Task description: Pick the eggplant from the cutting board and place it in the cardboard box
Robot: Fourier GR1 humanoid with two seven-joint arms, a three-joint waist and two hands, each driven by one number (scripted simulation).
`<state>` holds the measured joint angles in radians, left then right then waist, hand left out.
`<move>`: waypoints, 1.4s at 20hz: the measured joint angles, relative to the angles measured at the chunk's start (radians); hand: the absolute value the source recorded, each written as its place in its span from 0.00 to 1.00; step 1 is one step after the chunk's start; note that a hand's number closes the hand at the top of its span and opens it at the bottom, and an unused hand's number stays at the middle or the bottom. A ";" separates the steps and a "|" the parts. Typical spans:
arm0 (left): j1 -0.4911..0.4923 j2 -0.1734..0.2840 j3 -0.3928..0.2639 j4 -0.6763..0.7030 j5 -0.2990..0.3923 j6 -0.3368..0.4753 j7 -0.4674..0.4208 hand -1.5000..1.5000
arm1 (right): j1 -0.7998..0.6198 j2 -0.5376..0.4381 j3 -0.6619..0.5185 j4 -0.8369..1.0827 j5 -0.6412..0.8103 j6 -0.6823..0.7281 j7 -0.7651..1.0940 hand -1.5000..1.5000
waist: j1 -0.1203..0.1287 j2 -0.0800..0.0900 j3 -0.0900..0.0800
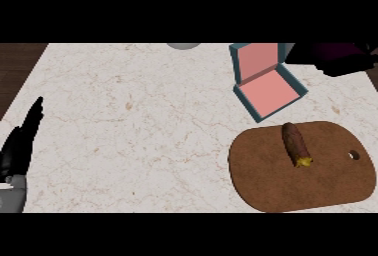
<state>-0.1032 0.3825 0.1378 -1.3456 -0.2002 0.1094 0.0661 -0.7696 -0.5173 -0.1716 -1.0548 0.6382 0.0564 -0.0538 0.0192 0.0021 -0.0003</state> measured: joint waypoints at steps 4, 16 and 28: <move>-0.010 -0.017 -0.007 0.000 -0.018 0.015 0.003 0.50 | -0.105 0.054 -0.008 0.129 -0.005 -0.016 0.030 1.00 | 0.003 0.002 0.000; -0.050 -0.027 -0.017 0.022 -0.029 -0.006 -0.013 0.50 | -0.369 0.143 -0.030 0.625 0.074 -0.206 -0.009 1.00 | 0.043 0.021 0.001; -0.100 -0.040 -0.030 0.021 -0.041 -0.008 0.012 0.50 | -0.422 0.179 -0.126 0.839 0.030 -0.298 0.011 0.00 | 0.072 0.037 0.003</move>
<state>-0.2029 0.3423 0.1073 -1.3246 -0.2416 0.1015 0.0785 -1.1916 -0.3379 -0.2977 -0.2156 0.6679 -0.2414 -0.0427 0.0910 0.0392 0.0026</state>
